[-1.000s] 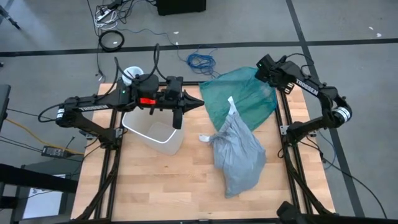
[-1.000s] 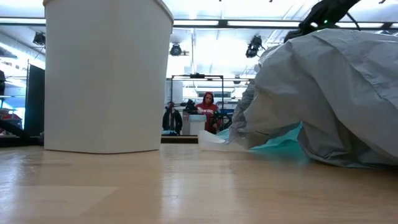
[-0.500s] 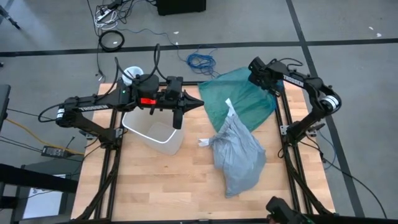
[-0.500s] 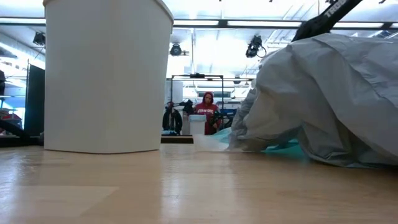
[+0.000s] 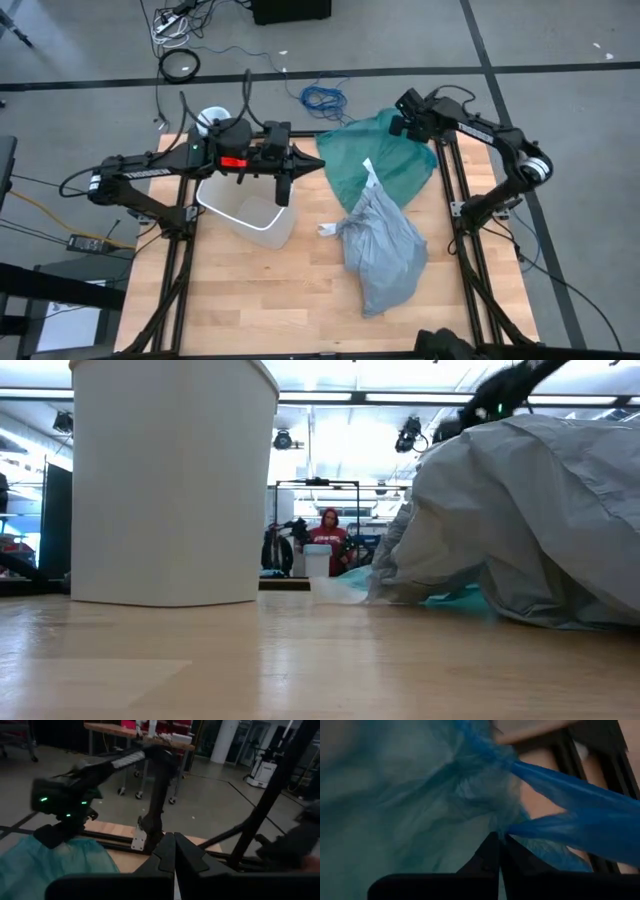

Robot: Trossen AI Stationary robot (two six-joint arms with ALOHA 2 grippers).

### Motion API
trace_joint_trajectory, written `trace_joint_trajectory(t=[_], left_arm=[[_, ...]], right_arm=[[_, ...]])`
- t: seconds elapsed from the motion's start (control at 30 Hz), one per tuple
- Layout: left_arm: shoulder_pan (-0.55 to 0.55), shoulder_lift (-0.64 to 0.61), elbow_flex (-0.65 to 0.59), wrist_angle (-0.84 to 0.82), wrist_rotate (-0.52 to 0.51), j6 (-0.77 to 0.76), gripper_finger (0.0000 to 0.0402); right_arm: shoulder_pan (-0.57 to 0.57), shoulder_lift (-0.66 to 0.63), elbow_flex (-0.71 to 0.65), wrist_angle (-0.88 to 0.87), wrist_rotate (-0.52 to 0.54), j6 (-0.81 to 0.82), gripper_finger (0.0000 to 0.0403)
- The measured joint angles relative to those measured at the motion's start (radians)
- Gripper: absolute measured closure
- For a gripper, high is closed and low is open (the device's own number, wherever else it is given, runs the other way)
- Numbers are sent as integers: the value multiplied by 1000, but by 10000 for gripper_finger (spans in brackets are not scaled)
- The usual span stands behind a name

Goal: Place trash/remove bag and relplace
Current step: Put the new dark blue trash bag into the trash bin

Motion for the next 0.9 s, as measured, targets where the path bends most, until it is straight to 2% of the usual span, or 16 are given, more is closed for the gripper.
trace_joint_trajectory(t=[0.33,0.47,0.73,0.9], left_arm=[[31,-51,76,-12,-47,28,394],[46,-68,124,-110,-104,28,394],[70,-85,277,-629,-417,51,394],[71,-82,315,-1016,-621,-76,397]], right_arm=[[182,-217,267,116,-11,-114,403],[305,-236,417,217,-25,-146,403],[557,-161,656,398,9,-277,403],[663,-88,736,459,40,-333,403]])
